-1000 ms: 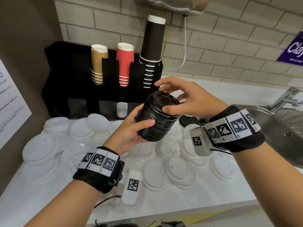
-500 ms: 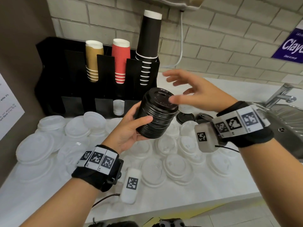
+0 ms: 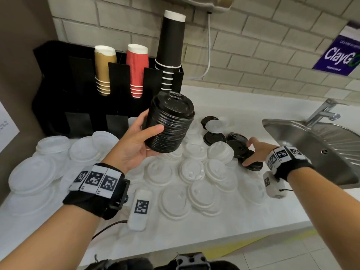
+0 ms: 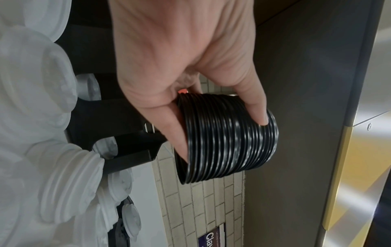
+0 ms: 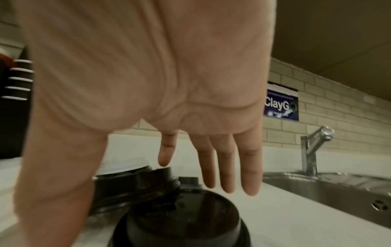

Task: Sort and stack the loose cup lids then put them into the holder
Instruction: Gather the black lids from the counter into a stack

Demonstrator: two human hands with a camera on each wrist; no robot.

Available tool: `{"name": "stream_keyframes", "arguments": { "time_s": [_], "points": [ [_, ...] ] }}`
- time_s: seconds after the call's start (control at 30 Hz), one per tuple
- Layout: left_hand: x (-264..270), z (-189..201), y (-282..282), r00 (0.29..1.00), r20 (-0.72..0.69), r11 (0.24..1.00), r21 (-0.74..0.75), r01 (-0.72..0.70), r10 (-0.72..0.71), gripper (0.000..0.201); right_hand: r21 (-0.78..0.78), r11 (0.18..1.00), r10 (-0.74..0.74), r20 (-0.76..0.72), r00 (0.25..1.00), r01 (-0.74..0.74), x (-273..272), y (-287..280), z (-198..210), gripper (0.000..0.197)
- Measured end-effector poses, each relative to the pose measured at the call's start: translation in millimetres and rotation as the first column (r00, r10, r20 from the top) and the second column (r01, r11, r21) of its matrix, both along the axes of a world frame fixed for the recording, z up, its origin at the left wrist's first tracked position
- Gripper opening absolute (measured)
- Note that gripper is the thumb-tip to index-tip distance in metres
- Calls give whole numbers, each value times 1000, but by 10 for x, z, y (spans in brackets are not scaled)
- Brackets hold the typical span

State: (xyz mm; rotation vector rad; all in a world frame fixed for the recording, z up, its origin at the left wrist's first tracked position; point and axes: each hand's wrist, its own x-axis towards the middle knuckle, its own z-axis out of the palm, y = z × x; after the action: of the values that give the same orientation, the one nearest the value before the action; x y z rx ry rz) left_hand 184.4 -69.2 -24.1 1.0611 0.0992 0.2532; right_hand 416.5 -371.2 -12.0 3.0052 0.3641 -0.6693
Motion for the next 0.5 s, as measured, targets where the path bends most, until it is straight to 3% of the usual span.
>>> {"name": "stream_keyframes", "arguments": {
  "time_s": [0.17, 0.3, 0.4, 0.5],
  "points": [
    [5, -8, -23, 1000, -18, 1000, 7, -4, 5, 68, 89, 996, 14, 46, 999, -18, 35, -24, -141, 81],
    [-10, -35, -19, 999, -29, 1000, 11, -12, 12, 74, 47, 999, 2, 79, 997, -6, 44, -50, -166, 81],
    [-15, -53, -11, 1000, -27, 1000, 7, -11, 12, 73, -143, 989, 47, 199, 979, -19, 5, -63, -107, 78],
    [-2, -63, -24, 1000, -25, 1000, 0, -9, 9, 69, -406, 914, 139, 297, 945, -7, -29, -2, 49, 80]
  ]
}}
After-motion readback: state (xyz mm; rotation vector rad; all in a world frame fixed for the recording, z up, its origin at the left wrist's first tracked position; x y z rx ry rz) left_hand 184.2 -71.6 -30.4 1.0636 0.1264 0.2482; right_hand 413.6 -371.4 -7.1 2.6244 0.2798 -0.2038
